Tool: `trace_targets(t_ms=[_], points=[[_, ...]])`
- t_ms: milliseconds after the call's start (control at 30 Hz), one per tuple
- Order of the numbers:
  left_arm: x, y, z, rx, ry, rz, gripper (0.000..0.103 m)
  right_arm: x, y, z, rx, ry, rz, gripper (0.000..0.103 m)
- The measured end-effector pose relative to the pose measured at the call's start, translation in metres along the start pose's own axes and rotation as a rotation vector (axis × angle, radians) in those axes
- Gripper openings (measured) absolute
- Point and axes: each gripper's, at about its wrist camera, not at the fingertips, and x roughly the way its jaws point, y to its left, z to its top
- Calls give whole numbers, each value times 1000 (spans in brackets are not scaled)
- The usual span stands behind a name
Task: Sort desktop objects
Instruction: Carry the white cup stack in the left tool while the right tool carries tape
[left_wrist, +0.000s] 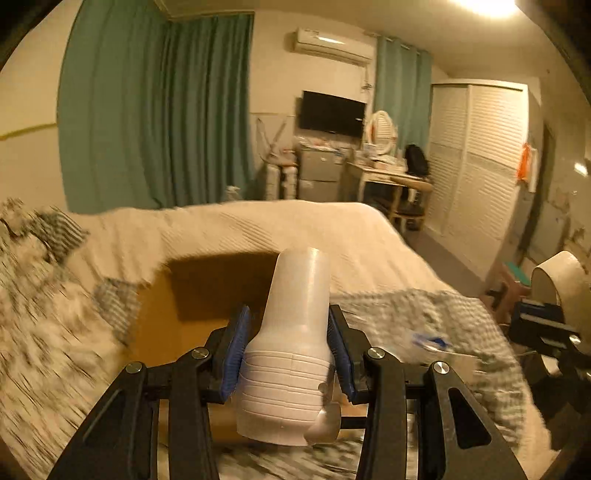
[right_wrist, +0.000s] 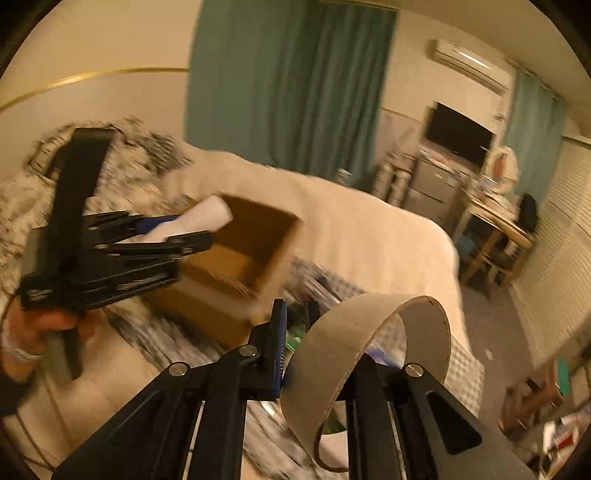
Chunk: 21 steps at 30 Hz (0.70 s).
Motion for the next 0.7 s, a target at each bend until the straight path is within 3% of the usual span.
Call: trace_targets(t_ms=[133, 300, 433, 500, 533, 567, 633, 700], points=[[34, 51, -1, -60, 21, 104, 43, 70, 24, 39, 71, 26, 176, 10], [71, 77, -27, -72, 59, 95, 43, 179, 38, 70, 151, 177, 283, 10], [86, 82, -34, -64, 53, 48, 42, 234, 25, 87, 254, 220, 302, 12], [87, 84, -31, -67, 33, 22, 43, 246, 17, 85, 280, 259, 292, 22], [86, 84, -33, -66, 28, 16, 53, 256, 14, 85, 293, 298, 298, 44], [86, 86, -34, -69, 34, 38, 68, 261, 10, 83, 307, 327, 294, 71], [84, 87, -34, -80, 44, 81, 95, 263, 1, 74, 346, 382, 268, 78], [78, 90, -34, -111, 40, 78, 98, 260, -6, 66, 387, 409, 292, 79]])
